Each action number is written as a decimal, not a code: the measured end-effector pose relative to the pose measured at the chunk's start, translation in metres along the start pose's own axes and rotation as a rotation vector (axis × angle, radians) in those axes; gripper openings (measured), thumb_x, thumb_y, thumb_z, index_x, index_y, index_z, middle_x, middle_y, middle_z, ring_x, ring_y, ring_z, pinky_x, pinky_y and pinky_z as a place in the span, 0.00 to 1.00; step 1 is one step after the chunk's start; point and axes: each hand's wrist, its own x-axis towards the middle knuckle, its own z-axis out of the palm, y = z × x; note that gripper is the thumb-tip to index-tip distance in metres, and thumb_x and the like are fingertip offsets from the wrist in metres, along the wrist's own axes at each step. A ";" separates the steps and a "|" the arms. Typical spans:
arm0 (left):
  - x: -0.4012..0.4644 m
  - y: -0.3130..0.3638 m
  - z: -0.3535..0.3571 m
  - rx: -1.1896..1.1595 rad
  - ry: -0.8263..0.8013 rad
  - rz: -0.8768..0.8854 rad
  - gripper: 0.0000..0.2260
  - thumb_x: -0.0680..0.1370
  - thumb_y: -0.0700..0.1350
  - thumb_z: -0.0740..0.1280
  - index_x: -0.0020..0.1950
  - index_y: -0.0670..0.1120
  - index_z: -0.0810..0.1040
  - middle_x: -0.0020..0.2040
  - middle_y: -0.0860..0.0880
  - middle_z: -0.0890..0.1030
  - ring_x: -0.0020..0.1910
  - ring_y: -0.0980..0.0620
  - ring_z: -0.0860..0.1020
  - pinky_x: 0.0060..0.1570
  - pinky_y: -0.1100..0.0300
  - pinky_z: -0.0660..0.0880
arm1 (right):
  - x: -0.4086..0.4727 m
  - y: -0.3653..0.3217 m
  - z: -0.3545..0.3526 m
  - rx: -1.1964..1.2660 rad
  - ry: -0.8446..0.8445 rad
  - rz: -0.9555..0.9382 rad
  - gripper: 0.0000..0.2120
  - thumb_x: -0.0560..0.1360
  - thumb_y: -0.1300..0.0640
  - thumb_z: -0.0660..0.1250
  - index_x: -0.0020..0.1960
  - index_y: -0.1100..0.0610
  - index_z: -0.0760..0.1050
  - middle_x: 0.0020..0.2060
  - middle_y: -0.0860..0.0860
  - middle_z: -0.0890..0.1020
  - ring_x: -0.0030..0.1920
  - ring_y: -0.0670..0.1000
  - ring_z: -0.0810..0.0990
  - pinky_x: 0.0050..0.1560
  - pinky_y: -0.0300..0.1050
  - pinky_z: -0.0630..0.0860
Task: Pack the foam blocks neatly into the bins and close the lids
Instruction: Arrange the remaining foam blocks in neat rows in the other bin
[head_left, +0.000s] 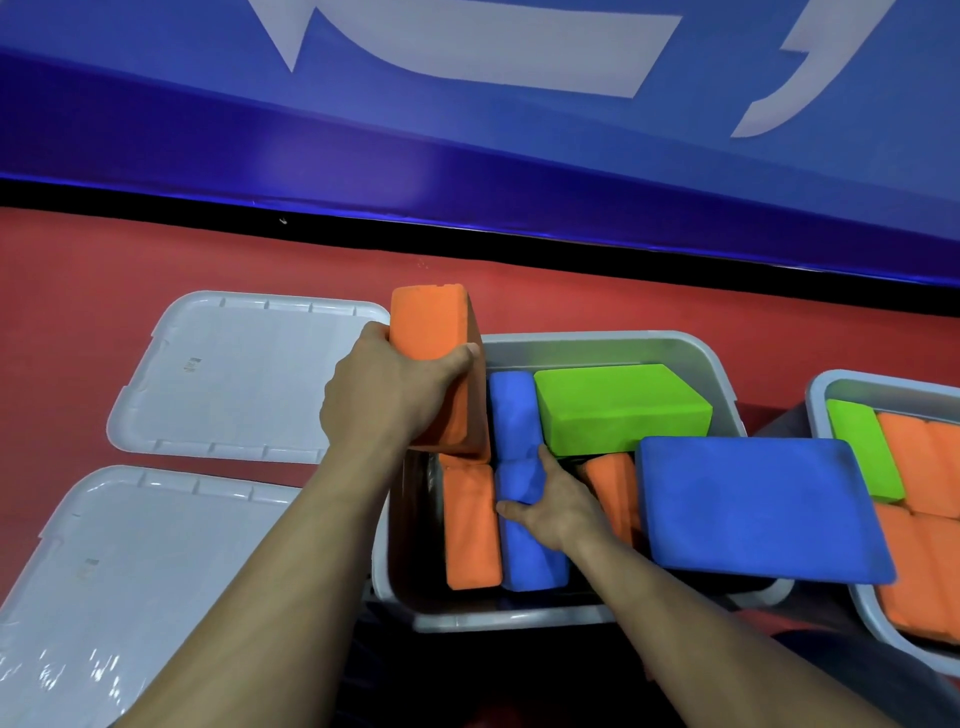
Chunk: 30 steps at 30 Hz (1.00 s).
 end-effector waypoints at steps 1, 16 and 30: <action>0.000 -0.001 0.000 0.005 0.002 0.000 0.35 0.68 0.69 0.73 0.67 0.48 0.73 0.51 0.51 0.75 0.56 0.40 0.79 0.49 0.51 0.73 | 0.002 0.000 0.001 0.002 -0.007 0.001 0.52 0.70 0.38 0.76 0.82 0.48 0.49 0.73 0.53 0.73 0.71 0.56 0.73 0.66 0.47 0.73; -0.001 -0.002 0.005 0.021 0.013 0.030 0.37 0.67 0.70 0.73 0.68 0.50 0.72 0.51 0.51 0.74 0.58 0.40 0.79 0.51 0.50 0.74 | 0.024 0.017 0.033 0.098 0.054 0.151 0.41 0.63 0.32 0.77 0.65 0.56 0.72 0.59 0.55 0.82 0.59 0.59 0.80 0.55 0.51 0.79; 0.007 0.016 0.004 -0.198 0.031 0.041 0.29 0.61 0.73 0.74 0.46 0.51 0.75 0.49 0.50 0.82 0.52 0.42 0.82 0.56 0.44 0.80 | 0.008 0.047 0.010 0.112 0.257 -0.033 0.21 0.81 0.48 0.64 0.68 0.59 0.74 0.62 0.60 0.78 0.64 0.61 0.75 0.66 0.51 0.71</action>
